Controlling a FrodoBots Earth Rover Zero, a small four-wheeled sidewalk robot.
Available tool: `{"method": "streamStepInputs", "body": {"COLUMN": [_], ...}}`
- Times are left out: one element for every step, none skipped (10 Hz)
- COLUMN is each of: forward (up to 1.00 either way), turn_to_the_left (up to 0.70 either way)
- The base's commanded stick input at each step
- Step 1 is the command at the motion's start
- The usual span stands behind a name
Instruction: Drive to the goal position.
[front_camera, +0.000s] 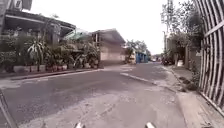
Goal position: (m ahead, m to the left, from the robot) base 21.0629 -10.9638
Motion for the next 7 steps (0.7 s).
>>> {"method": "streamStepInputs", "body": {"forward": [0.7, 0.7, 0.7, 0.7, 0.78, 0.85, 0.85], "turn_to_the_left": [0.0, 0.0, 0.0, 0.0, 0.0, 0.0, 0.0]}}
